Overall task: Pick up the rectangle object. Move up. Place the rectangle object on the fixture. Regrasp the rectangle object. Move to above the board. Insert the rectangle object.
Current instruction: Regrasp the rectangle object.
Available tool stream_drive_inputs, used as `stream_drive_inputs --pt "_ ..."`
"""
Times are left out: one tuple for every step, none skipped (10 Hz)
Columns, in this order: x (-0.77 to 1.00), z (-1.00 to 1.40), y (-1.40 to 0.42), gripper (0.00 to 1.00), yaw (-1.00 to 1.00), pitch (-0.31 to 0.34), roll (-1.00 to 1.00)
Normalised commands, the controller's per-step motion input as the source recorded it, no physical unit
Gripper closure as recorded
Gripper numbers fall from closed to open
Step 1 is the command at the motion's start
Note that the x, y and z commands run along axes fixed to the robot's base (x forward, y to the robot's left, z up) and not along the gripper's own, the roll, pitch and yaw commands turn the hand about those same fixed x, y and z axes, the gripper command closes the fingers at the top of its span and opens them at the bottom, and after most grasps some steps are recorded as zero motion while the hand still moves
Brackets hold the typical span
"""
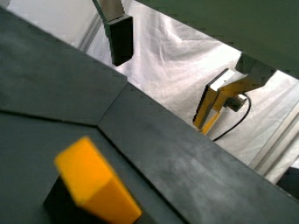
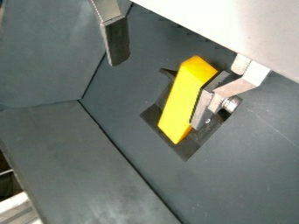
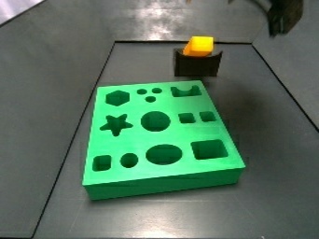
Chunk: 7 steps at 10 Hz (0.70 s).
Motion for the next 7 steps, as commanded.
stream_drive_inputs --pt "0.06 -1.00 0.03 0.00 0.00 -0.125 0.07" --pt "0.06 -1.00 0.03 0.00 -0.03 -0.113 0.06" --pt "0.06 -1.00 0.03 0.00 -0.04 -0.107 0.06" --pt "0.06 -1.00 0.02 0.00 -0.05 -0.089 0.06" --pt "0.07 -0.95 0.02 0.00 -0.06 -0.074 0.06" --pt "0.06 -0.72 0.01 0.00 -0.06 -0.051 0.05" --pt "0.06 -0.61 0.01 0.00 -0.05 -0.038 0.06"
